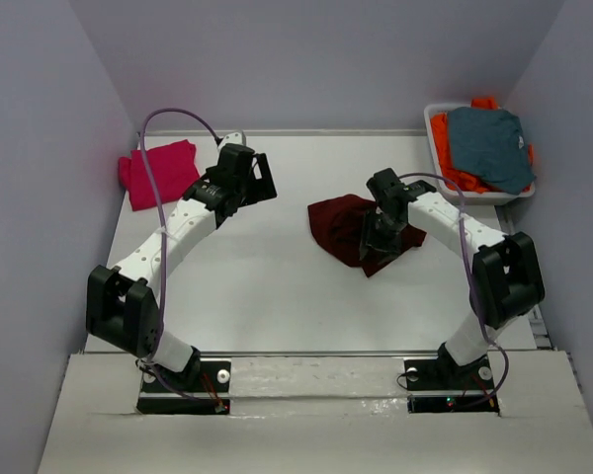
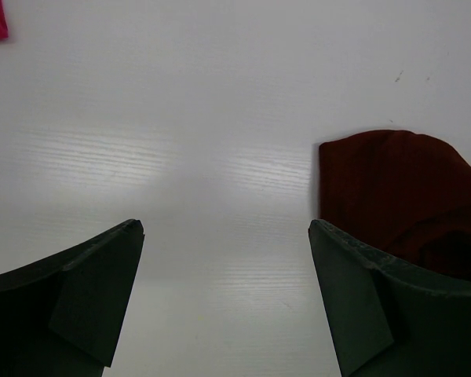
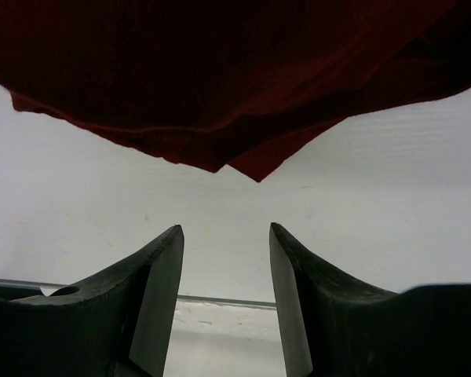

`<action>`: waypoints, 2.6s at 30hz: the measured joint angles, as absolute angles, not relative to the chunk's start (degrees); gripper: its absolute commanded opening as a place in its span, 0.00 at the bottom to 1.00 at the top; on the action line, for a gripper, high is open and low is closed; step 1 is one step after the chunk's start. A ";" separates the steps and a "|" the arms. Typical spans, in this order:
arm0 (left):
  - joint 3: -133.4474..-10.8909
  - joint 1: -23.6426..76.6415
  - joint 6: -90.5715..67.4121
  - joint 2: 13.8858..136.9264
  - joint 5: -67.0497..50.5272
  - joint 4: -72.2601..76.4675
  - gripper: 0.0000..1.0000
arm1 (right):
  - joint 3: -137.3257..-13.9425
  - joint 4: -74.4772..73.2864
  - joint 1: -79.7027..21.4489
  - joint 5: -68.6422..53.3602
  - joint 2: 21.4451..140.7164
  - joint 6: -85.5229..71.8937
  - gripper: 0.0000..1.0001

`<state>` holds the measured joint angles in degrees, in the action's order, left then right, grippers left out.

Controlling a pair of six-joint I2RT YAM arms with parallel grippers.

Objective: Fold and stack the t-shirts
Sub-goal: Move the tshirt to the center of the board, then flatten the tshirt out

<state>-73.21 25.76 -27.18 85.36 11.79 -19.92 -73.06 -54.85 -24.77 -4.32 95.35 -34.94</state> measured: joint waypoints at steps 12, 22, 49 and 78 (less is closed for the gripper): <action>-73.21 25.76 -26.81 85.36 11.81 -19.94 0.99 | -72.90 -49.63 -24.77 -5.13 101.95 -36.25 0.69; -73.21 25.76 -26.48 85.34 11.81 -19.94 0.99 | -76.60 -49.43 -24.77 -3.40 104.27 -36.56 0.49; -73.21 25.76 -26.02 85.34 11.60 -19.92 0.99 | -92.60 -55.48 -24.77 0.01 105.97 -35.55 0.07; -73.67 29.43 -26.06 94.85 -1.19 -16.84 0.95 | -140.25 -76.12 -25.15 3.03 95.11 -25.82 0.07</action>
<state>-73.67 29.43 -26.06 94.85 -1.19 -16.84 -140.25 -76.12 -25.15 3.03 95.11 -25.82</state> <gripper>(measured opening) 0.952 0.085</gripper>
